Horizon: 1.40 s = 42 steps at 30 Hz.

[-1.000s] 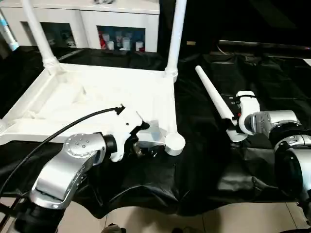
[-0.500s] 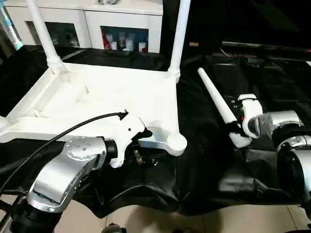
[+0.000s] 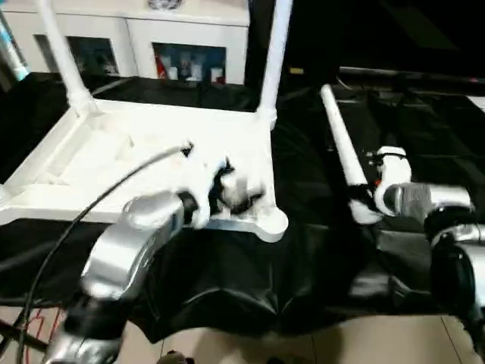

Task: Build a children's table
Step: Pick table leg

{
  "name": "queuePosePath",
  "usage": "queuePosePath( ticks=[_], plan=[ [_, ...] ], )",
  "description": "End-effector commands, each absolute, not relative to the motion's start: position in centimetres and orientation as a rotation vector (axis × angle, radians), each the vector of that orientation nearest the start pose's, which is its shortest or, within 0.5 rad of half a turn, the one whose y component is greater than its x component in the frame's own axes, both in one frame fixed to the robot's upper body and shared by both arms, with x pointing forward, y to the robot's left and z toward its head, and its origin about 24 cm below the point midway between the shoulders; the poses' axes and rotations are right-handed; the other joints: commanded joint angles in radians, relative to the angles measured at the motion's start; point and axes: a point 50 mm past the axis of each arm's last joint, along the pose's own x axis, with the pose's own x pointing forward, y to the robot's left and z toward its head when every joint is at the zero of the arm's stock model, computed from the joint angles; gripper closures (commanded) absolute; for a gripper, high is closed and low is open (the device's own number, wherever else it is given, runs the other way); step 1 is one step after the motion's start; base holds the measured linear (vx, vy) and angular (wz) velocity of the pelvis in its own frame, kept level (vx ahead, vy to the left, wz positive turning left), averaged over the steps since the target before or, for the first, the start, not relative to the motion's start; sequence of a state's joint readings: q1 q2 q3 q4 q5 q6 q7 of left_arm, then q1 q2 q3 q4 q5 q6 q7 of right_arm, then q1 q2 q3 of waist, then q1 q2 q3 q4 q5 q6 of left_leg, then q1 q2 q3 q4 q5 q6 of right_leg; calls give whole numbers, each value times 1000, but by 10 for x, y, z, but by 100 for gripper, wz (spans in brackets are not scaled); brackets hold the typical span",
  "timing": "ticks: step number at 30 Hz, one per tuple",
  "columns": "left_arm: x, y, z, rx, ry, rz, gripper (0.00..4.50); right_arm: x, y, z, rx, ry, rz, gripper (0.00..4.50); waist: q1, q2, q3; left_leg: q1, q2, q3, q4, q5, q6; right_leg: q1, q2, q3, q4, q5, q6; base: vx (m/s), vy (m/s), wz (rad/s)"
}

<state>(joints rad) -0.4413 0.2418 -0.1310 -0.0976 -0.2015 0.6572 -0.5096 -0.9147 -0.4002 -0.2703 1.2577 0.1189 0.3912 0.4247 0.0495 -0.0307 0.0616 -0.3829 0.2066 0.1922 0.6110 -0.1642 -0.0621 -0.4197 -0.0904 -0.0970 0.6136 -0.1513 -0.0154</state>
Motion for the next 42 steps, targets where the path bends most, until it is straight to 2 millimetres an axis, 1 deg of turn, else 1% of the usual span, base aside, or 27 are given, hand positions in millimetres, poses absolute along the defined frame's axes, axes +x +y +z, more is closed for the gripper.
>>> queuePosePath(
  ticks=[1, 2, 3, 4, 5, 6, 8, 9, 10, 11, 12, 13, 14, 15, 16, 18, 19, 20, 21, 26, 28, 31, 33, 37, 39, 40, 42],
  plan=[
    [315, 103, 127, 70, 152, -719, 0, 375, -233, 68, 295, 398, 192, 255, 4, 12, -78, 16, 11, -10, -62, -327, 2, 47, -44, 35, -98, -381, -120, 0, 0, 0],
    [315, 103, 127, 70, 152, -719, 0, 375, -233, 68, 295, 398, 192, 255, 4, 12, -78, 16, 11, -10, -62, -327, 2, 47, -44, 35, -98, -381, -120, 0, 0, 0],
    [319, 97, 130, 11, 143, -742, 0, 373, -226, 72, 363, 270, 263, 256, 5, 12, -81, 11, 11, -9, -63, -289, 23, 55, -41, 36, -92, -320, -144, 0, 0, 0],
    [320, 92, 133, -36, 137, -769, 0, 368, -221, 72, 417, 222, 310, 256, 10, 18, -87, 12, 16, -13, -63, -255, 32, 60, -46, 39, -77, -264, -174, 0, 0, 0],
    [321, 89, 135, -63, 131, -787, 0, 365, -218, 72, 447, 194, 339, 256, 13, 25, -86, 10, 15, -12, -63, -238, 42, 61, -44, 39, -77, -239, -182, 0, 0, 0],
    [322, 85, 138, -106, 125, -808, 0, 360, -213, 71, 475, 162, 380, 257, 17, 24, -89, 12, 18, -12, -62, -219, 54, 62, -46, 40, -71, -204, -204, 0, 0, 0],
    [322, 82, 140, -134, 120, -821, 0, 357, -210, 70, 487, 145, 406, 257, 19, 22, -89, 10, 17, -10, -61, -197, 67, 64, -44, 40, -70, -177, -214, 0, 0, 0],
    [325, 73, 144, -242, 134, -858, 0, 344, -199, 68, 519, 109, 505, 257, 24, 19, -88, 11, 17, -7, -61, -188, 78, 65, -45, 41, -73, -181, -223, 0, 0, 0],
    [325, 69, 147, -301, 142, -882, 0, 336, -193, 68, 544, 91, 560, 257, 29, 19, -83, 13, 15, -5, -62, -191, 81, 65, -43, 43, -78, -208, -210, 0, 0, 0],
    [325, 68, 148, -314, 143, -886, 0, 335, -192, 68, 551, 85, 572, 257, 36, 22, -86, 14, 19, -9, -63, -191, 79, 67, -48, 41, -76, -219, -208, 0, 0, 0],
    [326, 65, 150, -350, 147, -899, 0, 329, -188, 69, 569, 70, 607, 257, 38, 19, -83, 15, 19, -7, -66, -205, 77, 63, -47, 39, -85, -258, -198, 0, 0, 0],
    [328, 59, 154, -438, 154, -920, 0, 318, -180, 73, 600, 34, 681, 257, 38, 20, -82, 14, 20, -10, -67, -216, 70, 63, -49, 38, -84, -282, -193, 0, 0, 0],
    [328, 58, 155, -445, 155, -921, 0, 317, -180, 73, 603, 31, 687, 257, 44, 21, -80, 20, 17, -7, -66, -232, 64, 58, -46, 39, -95, -320, -171, 0, 0, 0],
    [329, 54, 156, -489, 172, -936, 0, 308, -174, 77, 626, 13, 750, 257, 41, 21, -76, 18, 19, -11, -71, -259, 55, 58, -47, 36, -97, -364, -162, 0, 0, 0],
    [330, 52, 155, -493, 184, -943, 0, 305, -172, 79, 636, 4, 778, 257, 44, 21, -77, 22, 17, -11, -71, -275, 48, 56, -47, 35, -103, -406, -135, 0, 0, 0],
    [330, 50, 155, -497, 195, -948, 0, 302, -169, 82, 645, -2, 803, 257, 42, 22, -75, 19, 15, -13, -73, -280, 44, 56, -48, 34, -108, -435, -115, 0, 0, 0],
    [330, 48, 155, -501, 195, -956, 0, 299, -167, 84, 649, -4, 828, 257, 42, 20, -74, 18, 15, -15, -74, -279, 38, 55, -48, 34, -114, -464, -91, 0, 0, 0],
    [330, 46, 156, -511, 195, -963, 0, 298, -166, 85, 645, -1, 842, 257, 41, 23, -74, 17, 14, -15, -74, -276, 36, 55, -48, 33, -114, -469, -86, 0, 0, 0],
    [330, 42, 158, -539, 196, -982, 0, 296, -162, 87, 637, 5, 864, 257, 42, 22, -74, 20, 12, -14, -72, -279, 33, 51, -47, 32, -121, -493, -72, 0, 0, 0],
    [330, 37, 160, -582, 204, -1002, 0, 292, -158, 92, 629, 16, 899, 257, 41, 19, -77, 14, 14, -17, -74, -262, 31, 54, -48, 30, -119, -475, -67, 0, 0, 0],
    [331, 36, 160, -583, 205, -1002, 0, 292, -157, 92, 631, 18, 908, 257, 42, 20, -76, 15, 16, -17, -76, -261, 32, 53, -49, 31, -119, -466, -71, 0, 0, 0],
    [332, 35, 160, -587, 206, -1000, 0, 288, -155, 95, 625, 36, 945, 257, 43, 18, -79, 14, 19, -18, -77, -237, 38, 58, -49, 33, -113, -412, -83, 0, 0, 0],
    [332, 36, 163, -596, 192, -1002, 0, 286, -151, 93, 600, 63, 962, 257, 43, 14, -81, 10, 20, -17, -77, -215, 42, 62, -52, 35, -107, -368, -100, 0, 0, 0],
    [333, 39, 165, -636, 186, -987, 0, 286, -147, 91, 569, 86, 973, 257, 47, 16, -85, 7, 19, -13, -73, -160, 54, 65, -53, 39, -94, -266, -147, 0, 0, 0],
    [336, 39, 164, -644, 196, -958, 0, 286, -141, 91, 511, 110, 979, 257, 46, 16, -84, 8, 19, -12, -73, -156, 53, 67, -52, 39, -93, -259, -150, 0, 0, 0],
    [338, 40, 162, -646, 208, -915, 28, 286, -134, 93, 447, 119, 996, 257, 45, 16, -82, 8, 19, -11, -73, -162, 53, 66, -53, 40, -95, -271, -146, 0, 0, 0],
    [340, 41, 161, -647, 212, -891, 39, 287, -131, 94, 411, 124, 999, 257, 45, 17, -80, 11, 20, -12, -75, -182, 45, 66, -54, 40, -100, -310, -132, 0, 0, 0]
  ],
)
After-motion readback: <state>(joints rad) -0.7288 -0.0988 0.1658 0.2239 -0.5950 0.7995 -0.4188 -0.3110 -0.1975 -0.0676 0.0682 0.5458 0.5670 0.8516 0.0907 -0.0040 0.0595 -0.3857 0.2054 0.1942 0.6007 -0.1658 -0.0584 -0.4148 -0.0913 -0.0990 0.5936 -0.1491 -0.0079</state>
